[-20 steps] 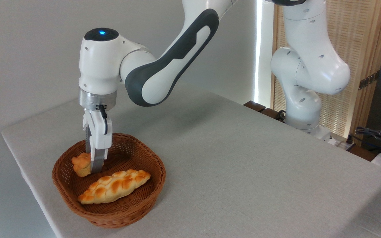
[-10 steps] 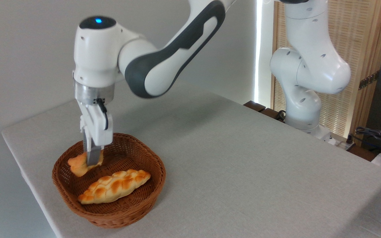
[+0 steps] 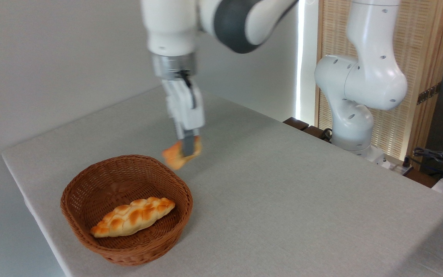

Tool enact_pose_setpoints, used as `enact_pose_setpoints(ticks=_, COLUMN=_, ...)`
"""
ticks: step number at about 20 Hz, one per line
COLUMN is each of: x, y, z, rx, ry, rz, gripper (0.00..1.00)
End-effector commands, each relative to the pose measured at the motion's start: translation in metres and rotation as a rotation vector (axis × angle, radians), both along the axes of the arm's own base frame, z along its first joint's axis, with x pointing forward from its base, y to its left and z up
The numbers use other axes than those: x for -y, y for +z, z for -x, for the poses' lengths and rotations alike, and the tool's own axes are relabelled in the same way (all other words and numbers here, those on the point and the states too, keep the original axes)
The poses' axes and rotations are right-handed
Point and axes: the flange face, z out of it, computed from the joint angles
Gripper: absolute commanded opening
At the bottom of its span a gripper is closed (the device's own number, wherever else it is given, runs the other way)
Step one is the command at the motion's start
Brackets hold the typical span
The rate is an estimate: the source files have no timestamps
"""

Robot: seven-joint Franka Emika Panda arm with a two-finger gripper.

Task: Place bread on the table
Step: 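Lift the bun out of the basket and carry it beside the basket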

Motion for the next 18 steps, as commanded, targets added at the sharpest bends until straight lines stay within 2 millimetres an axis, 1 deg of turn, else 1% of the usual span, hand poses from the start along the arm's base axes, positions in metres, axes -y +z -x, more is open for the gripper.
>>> enact_pose_setpoints(ticks=1, x=0.031, y=-0.042, z=0.054, rx=-0.046, ry=-0.145, rz=0.008, gripper=0.15)
enact_pose_setpoints(ticks=2, x=0.039, y=-0.047, z=0.054, rx=-0.049, ry=-0.16, rz=0.006, gripper=0.16)
enact_pose_setpoints(ticks=3, x=0.044, y=-0.052, z=0.052, rx=-0.047, ry=-0.165, rz=0.006, gripper=0.21)
enact_pose_setpoints(ticks=5, x=0.053, y=-0.06, z=0.046, rx=-0.032, ry=-0.162, rz=0.014, gripper=0.23)
enact_pose_setpoints(ticks=6, x=0.056, y=-0.062, z=0.043, rx=-0.016, ry=-0.161, rz=0.016, gripper=0.27)
enact_pose_setpoints(ticks=7, x=0.059, y=-0.065, z=0.042, rx=-0.015, ry=-0.167, rz=0.015, gripper=0.38)
enact_pose_setpoints(ticks=8, x=0.061, y=-0.068, z=0.041, rx=-0.018, ry=-0.167, rz=0.014, gripper=0.63)
enact_pose_setpoints(ticks=9, x=0.061, y=-0.069, z=0.041, rx=-0.02, ry=-0.167, rz=0.013, gripper=0.79)
enact_pose_setpoints(ticks=11, x=0.061, y=-0.073, z=0.04, rx=-0.028, ry=-0.17, rz=0.009, gripper=0.98)
enact_pose_setpoints(ticks=12, x=0.061, y=-0.074, z=0.039, rx=-0.03, ry=-0.173, rz=0.005, gripper=1.0)
enact_pose_setpoints(ticks=18, x=0.06, y=-0.073, z=0.038, rx=-0.027, ry=-0.176, rz=0.003, gripper=1.0)
